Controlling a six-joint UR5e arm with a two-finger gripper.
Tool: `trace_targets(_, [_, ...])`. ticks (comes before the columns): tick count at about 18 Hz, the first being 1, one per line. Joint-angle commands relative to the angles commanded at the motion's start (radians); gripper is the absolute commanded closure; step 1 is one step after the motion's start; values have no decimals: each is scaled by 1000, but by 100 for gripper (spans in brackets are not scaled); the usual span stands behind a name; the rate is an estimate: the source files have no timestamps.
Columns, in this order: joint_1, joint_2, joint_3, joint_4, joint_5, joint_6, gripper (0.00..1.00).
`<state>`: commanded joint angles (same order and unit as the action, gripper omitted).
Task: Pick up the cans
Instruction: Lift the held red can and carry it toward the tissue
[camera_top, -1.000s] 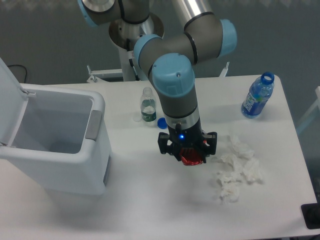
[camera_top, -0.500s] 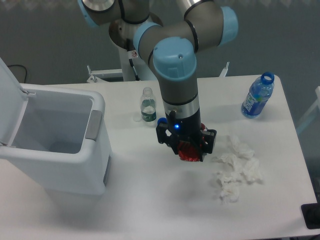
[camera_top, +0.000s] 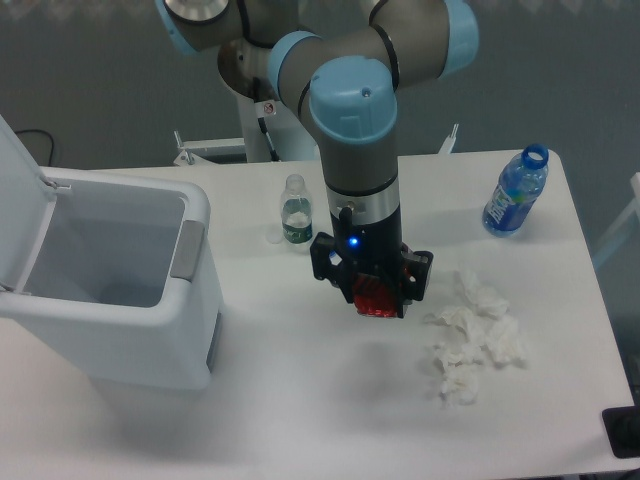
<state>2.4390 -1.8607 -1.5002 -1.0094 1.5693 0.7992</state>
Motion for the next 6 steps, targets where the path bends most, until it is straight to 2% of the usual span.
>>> trace_targets(6, [2, 6, -11, 2, 0, 0, 29])
